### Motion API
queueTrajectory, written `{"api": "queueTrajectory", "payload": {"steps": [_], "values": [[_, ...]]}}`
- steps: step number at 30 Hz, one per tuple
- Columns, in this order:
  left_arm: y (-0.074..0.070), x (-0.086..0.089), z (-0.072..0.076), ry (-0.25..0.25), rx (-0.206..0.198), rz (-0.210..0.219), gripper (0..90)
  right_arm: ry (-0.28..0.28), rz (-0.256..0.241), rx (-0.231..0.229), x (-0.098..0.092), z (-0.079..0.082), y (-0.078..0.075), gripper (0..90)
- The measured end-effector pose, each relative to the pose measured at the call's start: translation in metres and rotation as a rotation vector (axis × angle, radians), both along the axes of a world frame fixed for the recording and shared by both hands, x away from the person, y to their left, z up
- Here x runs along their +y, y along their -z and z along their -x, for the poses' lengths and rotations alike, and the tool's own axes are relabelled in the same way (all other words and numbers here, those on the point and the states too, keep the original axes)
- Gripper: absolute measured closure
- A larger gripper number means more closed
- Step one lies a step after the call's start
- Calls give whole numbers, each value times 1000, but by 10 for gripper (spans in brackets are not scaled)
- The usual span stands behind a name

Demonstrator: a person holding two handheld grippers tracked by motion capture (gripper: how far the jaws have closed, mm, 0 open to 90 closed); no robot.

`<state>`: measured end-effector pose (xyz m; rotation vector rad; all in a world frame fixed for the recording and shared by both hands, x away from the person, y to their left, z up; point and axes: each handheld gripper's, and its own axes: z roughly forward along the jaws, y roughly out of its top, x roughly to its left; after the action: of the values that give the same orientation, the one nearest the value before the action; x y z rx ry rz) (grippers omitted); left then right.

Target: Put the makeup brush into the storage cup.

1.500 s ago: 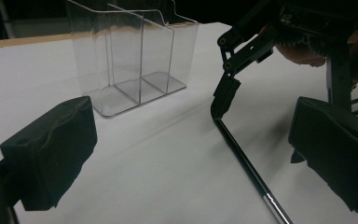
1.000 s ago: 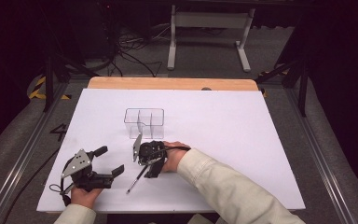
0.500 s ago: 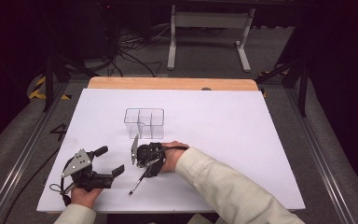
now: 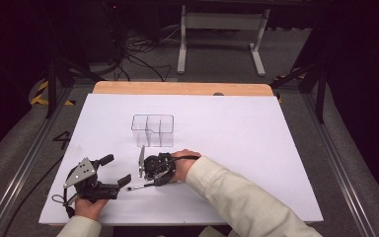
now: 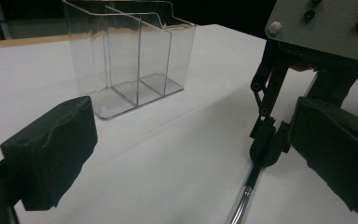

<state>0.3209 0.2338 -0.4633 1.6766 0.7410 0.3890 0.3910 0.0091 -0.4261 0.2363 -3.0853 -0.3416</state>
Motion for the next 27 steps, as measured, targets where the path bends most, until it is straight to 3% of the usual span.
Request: {"api": "queueTrajectory", "payload": {"steps": [6,14,16,19,23,27], "values": [[-1,1,0,14,11,11,27,35,-49,19,-6,0,-2,842],[-6,4,1,30,9,53,27,90,-150,14,-25,-4,-20,842],[-7,4,1,32,8,76,27,111,-200,4,-32,-4,-24,842],[-9,4,2,42,6,79,27,131,-256,-5,-39,-3,-28,842],[-9,1,2,79,-6,74,40,157,-318,-21,-47,-2,-35,842],[-12,-1,3,114,-13,95,47,185,-400,-29,-56,0,-41,842]]}}
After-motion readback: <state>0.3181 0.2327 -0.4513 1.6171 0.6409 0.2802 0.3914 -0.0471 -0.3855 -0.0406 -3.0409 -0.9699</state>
